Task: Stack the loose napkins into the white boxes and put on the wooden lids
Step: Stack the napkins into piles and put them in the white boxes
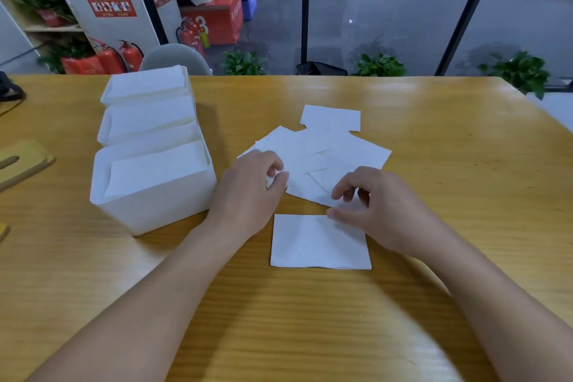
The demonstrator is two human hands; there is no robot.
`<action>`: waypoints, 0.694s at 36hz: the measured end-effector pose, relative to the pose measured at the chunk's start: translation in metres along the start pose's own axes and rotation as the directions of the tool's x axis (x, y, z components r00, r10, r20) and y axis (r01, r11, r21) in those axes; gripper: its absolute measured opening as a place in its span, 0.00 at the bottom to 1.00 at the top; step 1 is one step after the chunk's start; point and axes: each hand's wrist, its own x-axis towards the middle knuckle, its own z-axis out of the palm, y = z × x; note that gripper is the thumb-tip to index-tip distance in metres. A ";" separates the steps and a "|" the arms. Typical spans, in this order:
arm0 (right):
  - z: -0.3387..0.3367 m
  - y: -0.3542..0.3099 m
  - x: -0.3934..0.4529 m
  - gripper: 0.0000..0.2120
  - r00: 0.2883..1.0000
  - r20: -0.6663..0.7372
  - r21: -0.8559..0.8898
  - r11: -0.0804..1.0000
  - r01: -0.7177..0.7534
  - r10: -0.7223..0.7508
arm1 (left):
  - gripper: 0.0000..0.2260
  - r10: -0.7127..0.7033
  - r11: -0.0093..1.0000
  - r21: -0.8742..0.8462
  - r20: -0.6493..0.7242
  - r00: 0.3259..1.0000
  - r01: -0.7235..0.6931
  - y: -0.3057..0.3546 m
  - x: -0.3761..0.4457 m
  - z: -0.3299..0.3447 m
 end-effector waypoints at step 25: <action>-0.003 0.016 0.007 0.06 0.998 0.060 0.046 0.999 0.026 -0.029 | 0.24 -0.212 0.952 -0.218 0.037 0.977 0.215 -0.012 0.031 0.016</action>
